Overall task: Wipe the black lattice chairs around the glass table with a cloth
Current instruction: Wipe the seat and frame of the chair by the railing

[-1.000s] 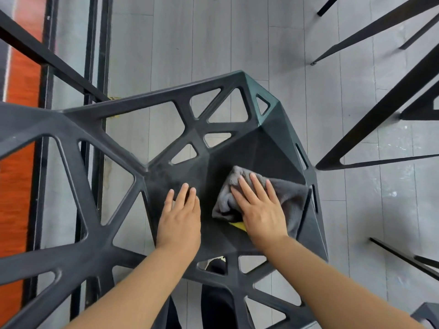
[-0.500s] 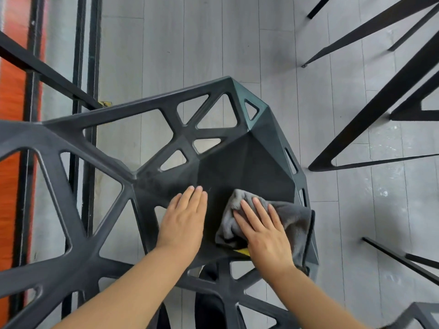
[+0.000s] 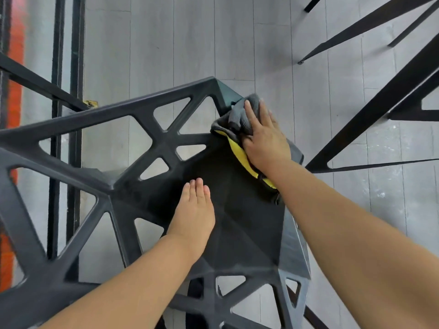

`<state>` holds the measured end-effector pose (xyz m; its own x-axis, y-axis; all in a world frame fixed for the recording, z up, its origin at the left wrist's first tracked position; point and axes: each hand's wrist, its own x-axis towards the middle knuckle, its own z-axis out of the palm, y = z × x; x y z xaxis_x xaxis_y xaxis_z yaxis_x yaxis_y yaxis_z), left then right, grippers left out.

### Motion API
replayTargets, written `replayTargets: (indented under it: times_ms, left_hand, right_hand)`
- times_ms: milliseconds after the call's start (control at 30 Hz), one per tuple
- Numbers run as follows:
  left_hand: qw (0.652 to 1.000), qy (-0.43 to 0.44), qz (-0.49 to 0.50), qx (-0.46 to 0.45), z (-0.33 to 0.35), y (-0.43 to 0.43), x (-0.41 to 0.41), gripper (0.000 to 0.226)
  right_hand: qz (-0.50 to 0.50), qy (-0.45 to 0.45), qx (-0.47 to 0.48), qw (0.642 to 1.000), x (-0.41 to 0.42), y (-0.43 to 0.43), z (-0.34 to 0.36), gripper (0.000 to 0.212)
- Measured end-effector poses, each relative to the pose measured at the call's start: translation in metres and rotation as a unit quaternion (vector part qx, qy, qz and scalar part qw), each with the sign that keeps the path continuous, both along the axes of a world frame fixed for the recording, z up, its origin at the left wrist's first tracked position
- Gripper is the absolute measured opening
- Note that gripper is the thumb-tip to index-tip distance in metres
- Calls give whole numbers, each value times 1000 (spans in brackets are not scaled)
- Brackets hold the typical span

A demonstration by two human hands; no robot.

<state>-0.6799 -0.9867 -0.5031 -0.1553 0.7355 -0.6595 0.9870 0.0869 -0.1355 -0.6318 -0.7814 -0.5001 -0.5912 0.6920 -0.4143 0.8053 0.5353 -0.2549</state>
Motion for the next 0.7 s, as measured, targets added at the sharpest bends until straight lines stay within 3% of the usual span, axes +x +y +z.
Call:
replayTargets:
  times_ms: [100,200,300,400,533,700]
  left_hand:
    - [999,18,-28,-21,5,6,6,80]
    - [998,29,-46,-38,9,10,8,65]
    - [999,36,-31,-26,7,8,7,78]
    - [999,30,-13,-15,3,6,5,83]
    - [999,25,-14,-13,1,4,5,79]
    - [999,31,-29,-29,0,4,4,79]
  right_hand:
    - [-2,24,-28,999,7,0,2,69]
    - [-12,20,18,1000,33,-30,6,68]
    - [6,-14,63,998,77,-70,11,70]
    - [7,-45,46,998,94,-79,13,70]
    - [-30,-13,26,999,55,-44,7,67]
    - [-101,64,-93,989,2,21,-4,71]
